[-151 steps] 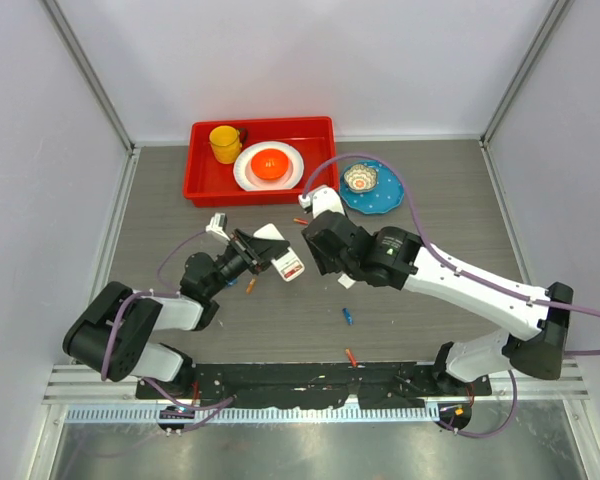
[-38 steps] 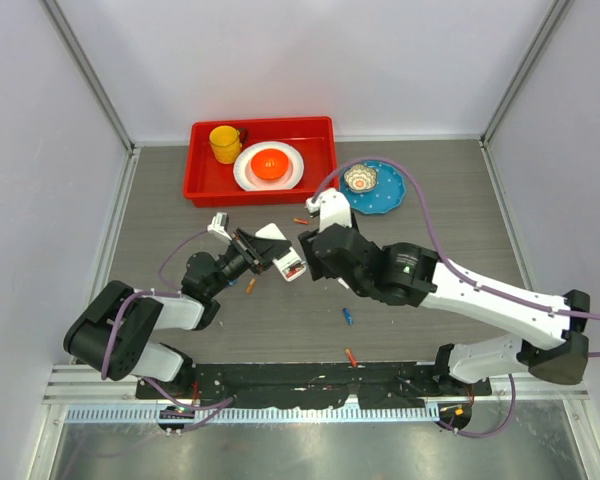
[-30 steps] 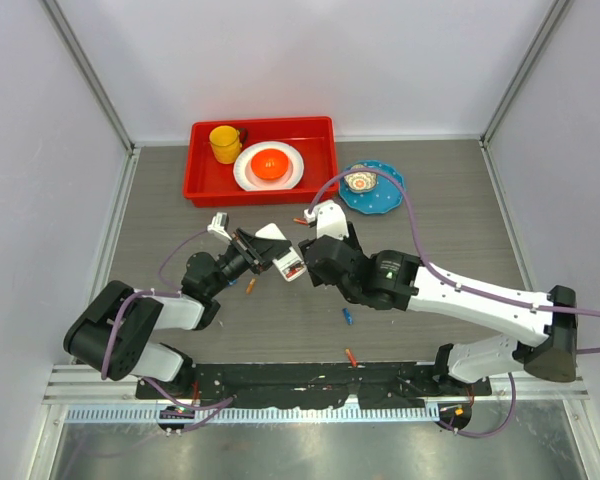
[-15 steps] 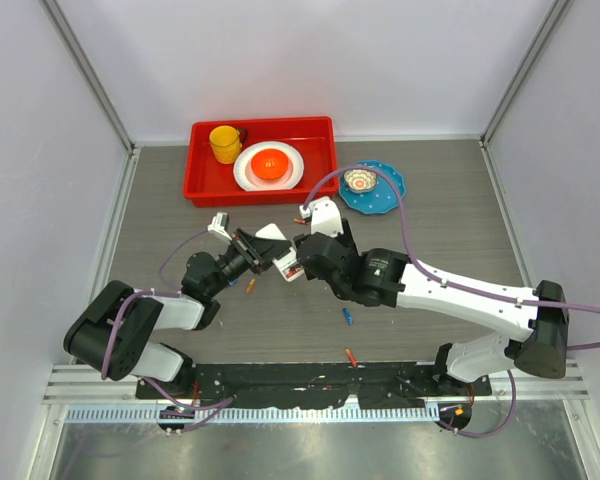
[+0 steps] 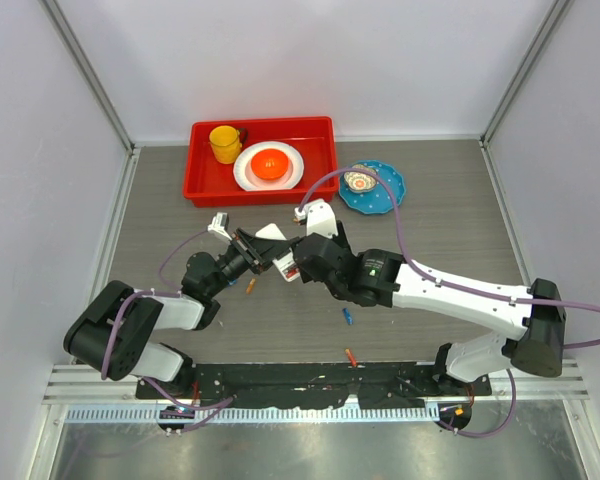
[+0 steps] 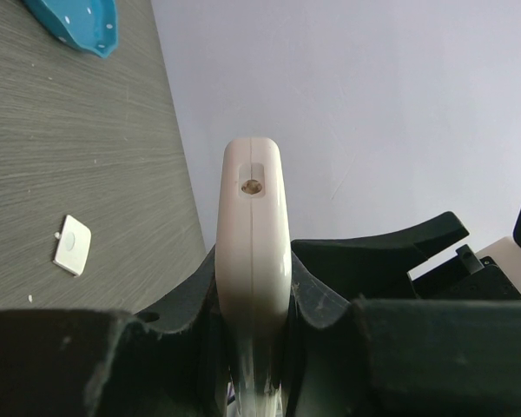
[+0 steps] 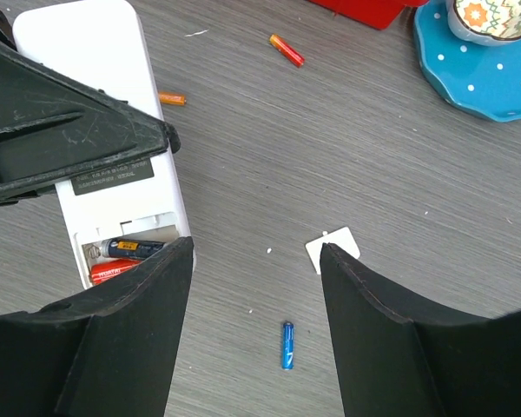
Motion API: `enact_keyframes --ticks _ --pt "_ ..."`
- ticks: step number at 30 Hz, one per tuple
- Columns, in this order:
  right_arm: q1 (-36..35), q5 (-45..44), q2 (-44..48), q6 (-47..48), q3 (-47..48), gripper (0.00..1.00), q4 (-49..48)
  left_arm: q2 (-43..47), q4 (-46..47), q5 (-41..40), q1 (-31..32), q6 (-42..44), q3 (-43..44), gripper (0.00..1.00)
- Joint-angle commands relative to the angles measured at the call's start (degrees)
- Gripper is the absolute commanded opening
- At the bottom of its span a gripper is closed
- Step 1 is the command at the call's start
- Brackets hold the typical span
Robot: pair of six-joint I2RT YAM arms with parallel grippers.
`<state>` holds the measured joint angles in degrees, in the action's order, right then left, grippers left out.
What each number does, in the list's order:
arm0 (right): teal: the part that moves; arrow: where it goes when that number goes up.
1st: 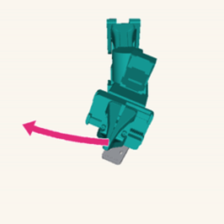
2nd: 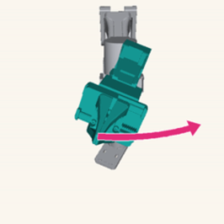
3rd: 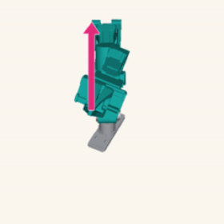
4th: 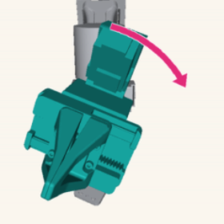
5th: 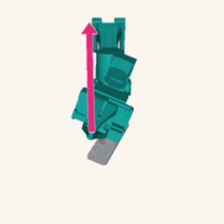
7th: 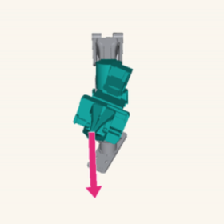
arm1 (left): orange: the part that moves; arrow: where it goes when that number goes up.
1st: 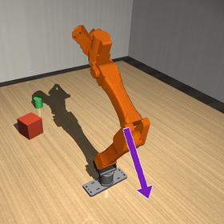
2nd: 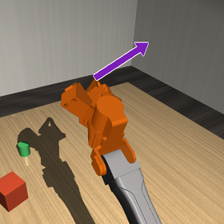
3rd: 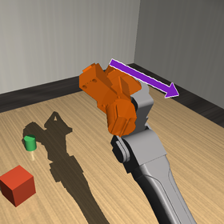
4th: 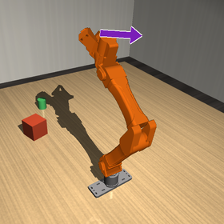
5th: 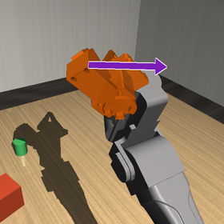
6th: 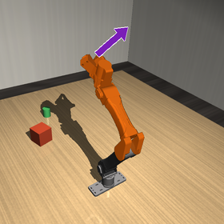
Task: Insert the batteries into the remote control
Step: Load the battery into the remote control.
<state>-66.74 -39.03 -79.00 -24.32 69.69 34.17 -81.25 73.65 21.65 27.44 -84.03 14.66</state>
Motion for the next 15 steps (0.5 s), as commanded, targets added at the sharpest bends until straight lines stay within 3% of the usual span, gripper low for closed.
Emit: enact_keyframes --ticks 1,15 --pt "0.03 0.62 -0.71 -0.91 0.27 0.66 -2.53 0.57 14.95 0.15 0.59 -0.17 1.08 0.00" --pt "0.21 -2.28 3.32 -1.00 1.15 0.67 -1.92 0.92 14.95 -0.29 0.68 0.36 0.55 0.00"
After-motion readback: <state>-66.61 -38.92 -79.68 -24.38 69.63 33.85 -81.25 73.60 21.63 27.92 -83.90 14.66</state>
